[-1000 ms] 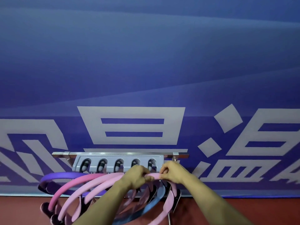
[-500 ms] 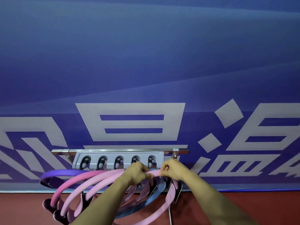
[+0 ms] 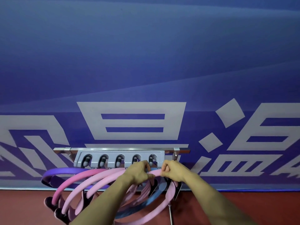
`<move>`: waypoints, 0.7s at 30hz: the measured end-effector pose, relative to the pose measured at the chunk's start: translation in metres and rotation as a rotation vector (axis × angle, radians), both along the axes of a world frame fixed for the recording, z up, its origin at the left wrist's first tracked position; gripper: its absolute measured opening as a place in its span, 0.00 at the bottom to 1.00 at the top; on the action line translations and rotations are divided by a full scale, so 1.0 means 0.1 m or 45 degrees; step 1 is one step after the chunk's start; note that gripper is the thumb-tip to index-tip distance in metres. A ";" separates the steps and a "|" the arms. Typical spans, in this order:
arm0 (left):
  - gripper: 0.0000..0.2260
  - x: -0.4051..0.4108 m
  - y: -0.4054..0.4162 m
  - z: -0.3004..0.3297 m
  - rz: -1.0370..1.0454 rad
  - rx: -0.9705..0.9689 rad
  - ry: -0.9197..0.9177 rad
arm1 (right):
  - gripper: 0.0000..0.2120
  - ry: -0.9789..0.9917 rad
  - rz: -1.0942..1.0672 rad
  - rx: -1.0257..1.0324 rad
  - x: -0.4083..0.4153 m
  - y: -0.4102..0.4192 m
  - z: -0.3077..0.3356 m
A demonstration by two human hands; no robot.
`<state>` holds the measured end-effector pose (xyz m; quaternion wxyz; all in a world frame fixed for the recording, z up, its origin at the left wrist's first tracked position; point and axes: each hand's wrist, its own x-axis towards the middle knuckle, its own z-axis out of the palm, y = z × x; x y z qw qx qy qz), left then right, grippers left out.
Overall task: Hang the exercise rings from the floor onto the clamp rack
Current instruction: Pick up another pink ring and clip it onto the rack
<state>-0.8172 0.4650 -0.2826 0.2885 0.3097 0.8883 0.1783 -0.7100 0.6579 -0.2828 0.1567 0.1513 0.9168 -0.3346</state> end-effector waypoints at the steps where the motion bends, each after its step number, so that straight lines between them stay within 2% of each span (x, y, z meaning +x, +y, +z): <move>1: 0.14 0.00 0.00 0.00 -0.006 -0.004 0.004 | 0.08 0.004 0.003 0.000 0.00 0.00 0.00; 6: 0.14 0.03 -0.01 0.03 -0.026 -0.032 0.047 | 0.07 0.002 0.008 -0.046 0.03 0.00 0.03; 10: 0.14 0.03 -0.05 0.05 0.039 0.054 -0.007 | 0.07 -0.007 0.015 -0.045 0.04 0.01 0.04; 17: 0.08 -0.12 -0.29 0.21 0.181 0.184 0.051 | 0.07 -0.027 0.036 0.038 -0.06 0.02 0.08; 21: 0.07 -0.25 -0.56 0.26 0.279 0.235 0.129 | 0.09 -0.020 0.003 0.175 -0.14 -0.06 0.13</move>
